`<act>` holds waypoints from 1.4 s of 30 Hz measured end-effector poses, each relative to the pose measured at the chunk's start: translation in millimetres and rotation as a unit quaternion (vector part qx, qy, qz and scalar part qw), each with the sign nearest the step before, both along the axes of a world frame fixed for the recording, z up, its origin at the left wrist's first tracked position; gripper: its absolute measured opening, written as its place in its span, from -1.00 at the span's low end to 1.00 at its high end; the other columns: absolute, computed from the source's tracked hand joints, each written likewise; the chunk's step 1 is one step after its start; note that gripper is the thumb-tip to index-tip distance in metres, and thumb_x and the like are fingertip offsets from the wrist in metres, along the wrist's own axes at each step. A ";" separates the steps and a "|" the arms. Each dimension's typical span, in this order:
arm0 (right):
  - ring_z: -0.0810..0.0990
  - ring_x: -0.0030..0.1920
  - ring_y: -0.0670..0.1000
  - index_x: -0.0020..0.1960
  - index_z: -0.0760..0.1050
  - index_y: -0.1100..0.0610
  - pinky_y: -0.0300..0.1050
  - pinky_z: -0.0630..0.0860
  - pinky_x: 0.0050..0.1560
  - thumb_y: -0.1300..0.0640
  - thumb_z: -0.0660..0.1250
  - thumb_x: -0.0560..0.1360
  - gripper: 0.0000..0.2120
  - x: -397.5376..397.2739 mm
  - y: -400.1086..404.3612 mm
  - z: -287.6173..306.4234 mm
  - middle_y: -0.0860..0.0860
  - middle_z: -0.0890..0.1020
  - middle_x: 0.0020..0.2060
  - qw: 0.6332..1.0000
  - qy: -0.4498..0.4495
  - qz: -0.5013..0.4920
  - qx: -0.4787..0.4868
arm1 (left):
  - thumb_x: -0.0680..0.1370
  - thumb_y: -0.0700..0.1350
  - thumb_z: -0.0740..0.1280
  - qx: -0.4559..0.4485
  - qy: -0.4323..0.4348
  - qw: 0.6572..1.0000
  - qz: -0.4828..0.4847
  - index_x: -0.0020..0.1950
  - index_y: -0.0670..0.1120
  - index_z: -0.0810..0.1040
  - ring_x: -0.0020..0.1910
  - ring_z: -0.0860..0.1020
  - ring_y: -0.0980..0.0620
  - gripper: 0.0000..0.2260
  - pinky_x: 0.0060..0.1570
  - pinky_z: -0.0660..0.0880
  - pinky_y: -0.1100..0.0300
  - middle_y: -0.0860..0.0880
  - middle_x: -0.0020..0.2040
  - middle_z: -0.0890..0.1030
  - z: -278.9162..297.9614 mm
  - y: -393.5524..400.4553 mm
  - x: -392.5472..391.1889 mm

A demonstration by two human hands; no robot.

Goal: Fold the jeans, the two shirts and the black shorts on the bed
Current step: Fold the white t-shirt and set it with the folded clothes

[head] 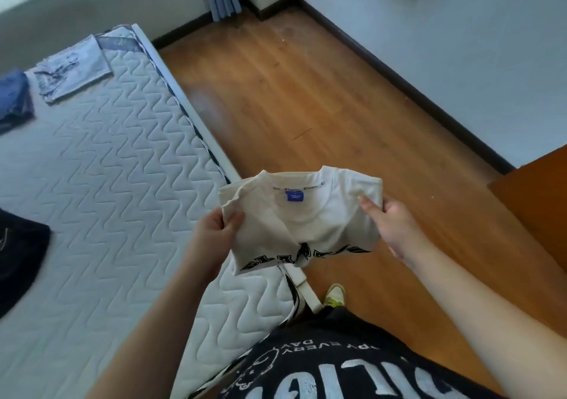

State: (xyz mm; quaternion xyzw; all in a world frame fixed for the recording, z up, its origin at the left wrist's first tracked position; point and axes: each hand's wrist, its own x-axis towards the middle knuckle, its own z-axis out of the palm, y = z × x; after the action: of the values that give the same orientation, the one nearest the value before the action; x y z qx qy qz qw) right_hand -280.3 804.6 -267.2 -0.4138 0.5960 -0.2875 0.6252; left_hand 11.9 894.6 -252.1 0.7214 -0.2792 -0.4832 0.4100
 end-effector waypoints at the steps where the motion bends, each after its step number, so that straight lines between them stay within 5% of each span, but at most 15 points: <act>1: 0.70 -0.11 -0.06 0.02 0.59 0.03 -0.24 0.56 -0.19 -0.01 0.31 0.58 -0.86 0.8 -4.1 -0.5 -0.05 0.73 -0.12 1.000 -0.003 0.008 -0.003 | 0.62 -0.08 0.31 -0.001 -0.004 1.000 0.006 -0.02 -0.13 0.62 -0.06 0.63 -0.20 -0.85 0.04 0.55 -0.18 -0.17 -0.05 0.69 -0.5 1.8 -0.7; 7: 0.70 -0.08 -0.06 0.03 0.61 -0.01 -0.21 0.56 -0.12 0.01 0.31 0.59 -0.88 17.4 -7.4 1.0 -0.09 0.73 -0.12 0.999 0.001 0.039 -0.025 | 0.47 0.10 0.35 -0.014 -0.017 1.000 0.015 -0.02 -0.08 0.64 0.03 0.63 -0.26 -0.73 0.10 0.54 -0.29 -0.16 -0.06 0.70 5.2 13.5 4.3; 12: 0.69 -0.08 -0.10 0.03 0.61 -0.03 -0.19 0.56 -0.11 0.00 0.31 0.59 -0.88 17.9 1.1 3.9 -0.12 0.72 -0.11 0.997 0.015 0.052 -0.058 | 0.58 -0.05 0.36 -0.041 0.012 0.999 0.032 -0.01 -0.04 0.66 0.04 0.65 -0.22 -0.89 0.11 0.55 -0.21 -0.13 -0.04 0.71 -2.4 19.9 5.9; 18: 0.69 -0.05 -0.09 0.04 0.62 -0.01 -0.21 0.53 -0.10 0.01 0.32 0.58 -0.87 0.1 -11.1 1.1 -0.12 0.72 -0.09 0.997 0.004 0.052 -0.058 | 0.41 0.13 0.40 -0.034 0.038 0.998 0.026 -0.02 -0.08 0.66 0.06 0.62 -0.31 -0.68 0.05 0.55 -0.25 -0.23 -0.01 0.68 -4.9 10.2 -9.7; 25: 0.70 -0.04 -0.02 0.04 0.62 0.00 -0.04 0.60 0.03 -0.05 0.33 0.55 -0.83 -61.8 -71.3 -11.3 -0.09 0.73 -0.10 0.998 0.018 0.046 -0.046 | 0.61 -0.12 0.34 -0.011 0.049 0.998 0.022 0.04 -0.16 0.64 -0.08 0.63 -0.07 -0.86 -0.11 0.56 0.06 -0.17 -0.04 0.68 -11.0 -65.4 -65.6; 28: 0.69 -0.03 0.03 0.03 0.63 0.01 0.07 0.59 0.09 -0.11 0.35 0.53 -0.78 -104.3 -108.9 -18.2 -0.03 0.73 -0.09 0.998 0.032 0.042 -0.033 | 0.57 -0.08 0.39 -0.001 0.060 0.998 0.025 0.02 -0.12 0.65 -0.11 0.63 -0.01 -0.87 -0.14 0.56 0.11 -0.07 -0.10 0.70 -13.5 -110.4 -106.4; 31: 0.70 -0.03 0.01 0.03 0.62 0.00 0.01 0.60 0.05 -0.07 0.34 0.55 -0.82 -143.6 -146.9 -16.1 -0.03 0.73 -0.08 1.000 0.015 0.019 -0.010 | 0.45 0.06 0.43 0.005 0.062 0.998 0.016 -0.02 -0.07 0.67 -0.07 0.64 -0.05 -0.76 -0.06 0.59 0.01 -0.14 -0.07 0.69 -9.9 -147.1 -143.5; 35: 0.70 -0.04 -0.03 0.07 0.58 0.03 -0.12 0.56 -0.04 -0.02 0.33 0.56 -0.83 -178.1 -198.0 -6.0 0.00 0.72 -0.02 1.000 -0.020 0.009 0.021 | 0.54 -0.02 0.41 -0.009 0.069 0.997 0.038 0.05 -0.16 0.64 -0.03 0.62 -0.08 -0.78 0.01 0.58 -0.04 -0.16 -0.03 0.67 1.6 -182.6 -178.0; 42: 0.68 0.04 0.00 0.08 0.61 0.03 -0.04 0.56 0.10 -0.04 0.33 0.56 -0.81 -176.2 -262.9 8.4 -0.04 0.72 -0.03 0.998 -0.032 0.049 -0.018 | 0.60 -0.07 0.33 -0.019 0.052 0.995 0.087 0.10 -0.20 0.61 -0.06 0.62 -0.06 -0.79 0.05 0.57 -0.08 -0.12 -0.04 0.67 21.5 -225.4 -183.9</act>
State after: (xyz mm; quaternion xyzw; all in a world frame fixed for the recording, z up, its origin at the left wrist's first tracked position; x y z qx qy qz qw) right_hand -456.6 541.7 -258.9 -0.4440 0.5500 -0.2803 0.6495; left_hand -172.1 669.2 -230.7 0.7087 -0.2030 -0.4774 0.4781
